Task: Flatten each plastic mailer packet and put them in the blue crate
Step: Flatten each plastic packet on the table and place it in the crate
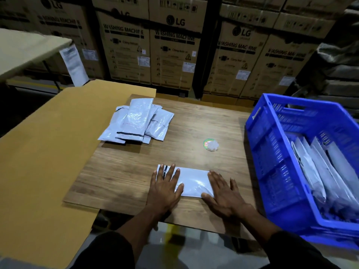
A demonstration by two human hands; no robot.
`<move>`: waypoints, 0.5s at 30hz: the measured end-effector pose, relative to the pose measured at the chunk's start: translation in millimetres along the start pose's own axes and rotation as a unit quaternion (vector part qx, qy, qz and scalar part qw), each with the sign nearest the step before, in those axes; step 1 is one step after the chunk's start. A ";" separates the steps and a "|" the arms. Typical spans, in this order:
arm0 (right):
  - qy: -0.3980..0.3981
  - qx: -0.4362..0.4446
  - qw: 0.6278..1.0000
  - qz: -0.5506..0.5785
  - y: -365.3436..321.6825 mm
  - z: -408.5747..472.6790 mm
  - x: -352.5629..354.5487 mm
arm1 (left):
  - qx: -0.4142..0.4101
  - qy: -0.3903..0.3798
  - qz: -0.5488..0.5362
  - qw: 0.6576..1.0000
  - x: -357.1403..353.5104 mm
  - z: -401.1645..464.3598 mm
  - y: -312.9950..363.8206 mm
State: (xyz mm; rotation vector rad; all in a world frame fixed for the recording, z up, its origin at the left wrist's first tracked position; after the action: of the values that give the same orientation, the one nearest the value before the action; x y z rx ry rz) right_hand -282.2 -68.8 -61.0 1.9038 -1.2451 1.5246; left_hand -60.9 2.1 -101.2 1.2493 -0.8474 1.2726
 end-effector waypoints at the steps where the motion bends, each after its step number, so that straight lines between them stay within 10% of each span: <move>1: 0.003 -0.003 1.000 -0.013 -3.3 -0.7 2.6 | 0.005 -0.005 0.004 1.000 -0.8 0.4 0.1; 15: 0.176 0.033 0.984 -0.023 -27.4 26.8 -21.8 | -0.006 0.001 0.013 1.000 1.7 -4.6 0.7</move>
State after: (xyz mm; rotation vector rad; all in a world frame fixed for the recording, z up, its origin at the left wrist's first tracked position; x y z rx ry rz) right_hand -244.6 -66.3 -83.9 1.5955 -0.9979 1.8012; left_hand -62.1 6.9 -100.3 1.2314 -0.8714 1.2871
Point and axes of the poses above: each hand's wrist, its own z-axis towards the middle knuckle, its own x-axis out of the back of the hand, y = z × x, the point moved 4 cm from there along z, towards the middle knuckle, and after that the axes turned 5 degrees about z, right-handed, at the moved point
